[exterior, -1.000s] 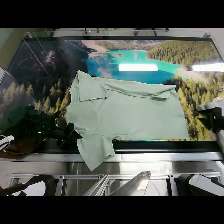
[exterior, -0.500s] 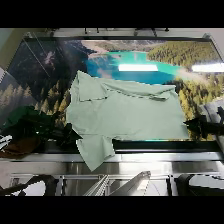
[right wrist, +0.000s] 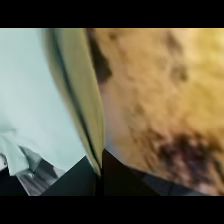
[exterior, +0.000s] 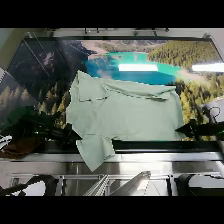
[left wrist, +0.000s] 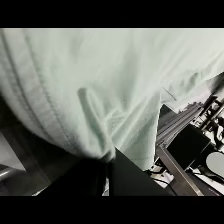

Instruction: Fold the shirts.

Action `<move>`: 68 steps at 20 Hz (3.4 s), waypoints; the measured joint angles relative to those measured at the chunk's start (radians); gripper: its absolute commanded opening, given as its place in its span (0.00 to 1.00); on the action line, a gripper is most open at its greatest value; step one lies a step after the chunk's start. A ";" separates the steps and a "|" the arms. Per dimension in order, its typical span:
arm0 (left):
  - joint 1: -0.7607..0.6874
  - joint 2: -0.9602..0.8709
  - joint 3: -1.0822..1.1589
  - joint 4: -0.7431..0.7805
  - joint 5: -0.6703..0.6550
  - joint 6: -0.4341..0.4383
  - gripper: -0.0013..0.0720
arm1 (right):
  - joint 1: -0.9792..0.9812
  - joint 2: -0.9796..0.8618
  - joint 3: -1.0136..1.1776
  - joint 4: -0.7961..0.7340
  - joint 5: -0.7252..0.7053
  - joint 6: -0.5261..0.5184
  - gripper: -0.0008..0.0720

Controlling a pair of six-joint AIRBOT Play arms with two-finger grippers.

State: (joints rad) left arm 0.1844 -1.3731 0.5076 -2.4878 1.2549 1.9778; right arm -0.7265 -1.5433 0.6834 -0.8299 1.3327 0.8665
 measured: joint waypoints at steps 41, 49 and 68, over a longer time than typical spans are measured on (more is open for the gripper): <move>-0.010 -0.624 1.483 -0.138 0.344 0.154 0.05 | 0.229 0.144 0.140 0.914 -0.324 -0.416 0.03; 0.003 -0.709 1.444 -0.085 0.388 0.052 0.05 | 0.206 -0.063 0.272 0.864 -0.182 -0.380 0.03; -0.014 -0.711 1.166 -0.067 0.394 -0.024 0.23 | 0.177 -0.166 0.260 0.393 -0.199 -0.238 0.37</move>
State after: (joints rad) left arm 0.1703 -2.0842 1.6737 -2.5549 1.6489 1.9541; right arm -0.5499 -1.7088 0.9436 -0.4370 1.1339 0.6281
